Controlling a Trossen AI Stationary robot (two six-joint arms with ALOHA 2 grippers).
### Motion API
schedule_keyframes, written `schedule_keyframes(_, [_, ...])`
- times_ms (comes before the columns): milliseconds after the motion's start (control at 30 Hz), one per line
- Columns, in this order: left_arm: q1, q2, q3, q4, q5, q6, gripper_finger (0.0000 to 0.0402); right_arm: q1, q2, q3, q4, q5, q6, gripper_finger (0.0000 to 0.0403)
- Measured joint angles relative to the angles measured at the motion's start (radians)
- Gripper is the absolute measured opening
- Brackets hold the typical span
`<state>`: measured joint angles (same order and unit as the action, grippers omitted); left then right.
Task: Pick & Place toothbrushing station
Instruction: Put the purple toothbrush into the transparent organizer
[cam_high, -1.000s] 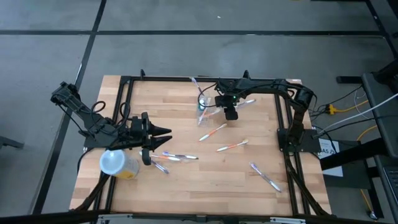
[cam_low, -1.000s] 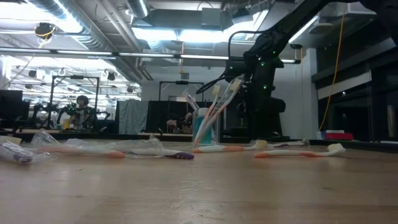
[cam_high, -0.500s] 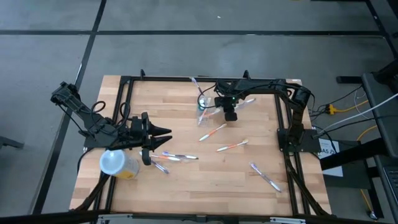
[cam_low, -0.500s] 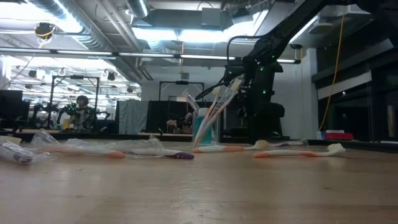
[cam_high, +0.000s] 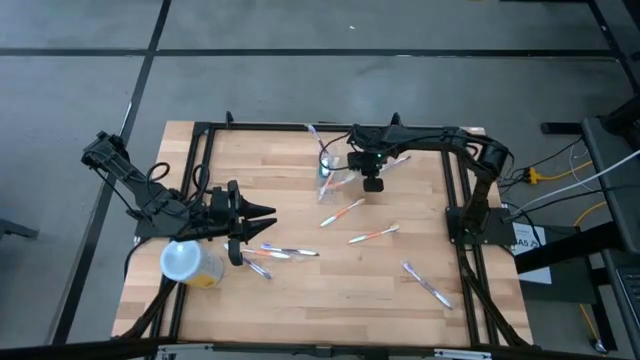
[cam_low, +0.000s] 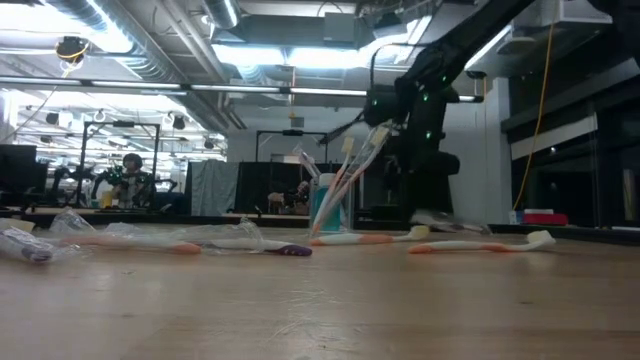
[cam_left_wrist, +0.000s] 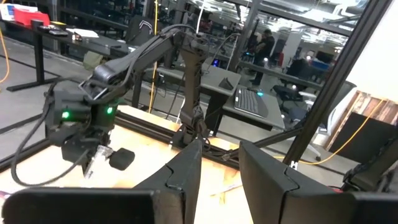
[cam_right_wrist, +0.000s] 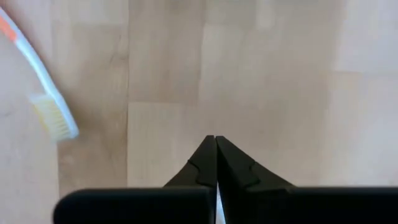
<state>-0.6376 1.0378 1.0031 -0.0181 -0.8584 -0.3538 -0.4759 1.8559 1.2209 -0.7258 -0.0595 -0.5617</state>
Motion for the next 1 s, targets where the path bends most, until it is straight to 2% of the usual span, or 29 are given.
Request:
schedule_keyframes(400, [0.000,0.000,0.000,0.000,-0.003,0.017,0.0102,-0.016,-0.248,0.002,0.050,0.081,0.122,0.0001])
schedule_keyframes(667, [0.000,0.000,0.000,0.000,-0.002,0.027,0.0104,0.004,-0.412,0.002,0.322,0.109,0.295,0.0000])
schedule_keyframes(767, [0.000,0.000,0.000,0.000,-0.002,0.027,0.0104,0.023,-0.427,0.006,0.421,0.148,0.320,0.0000])
schedule_keyframes(1000, [0.000,0.000,0.000,0.008,-0.003,0.026,0.0100,0.074,-0.359,0.142,0.455,0.156,0.258,0.0000])
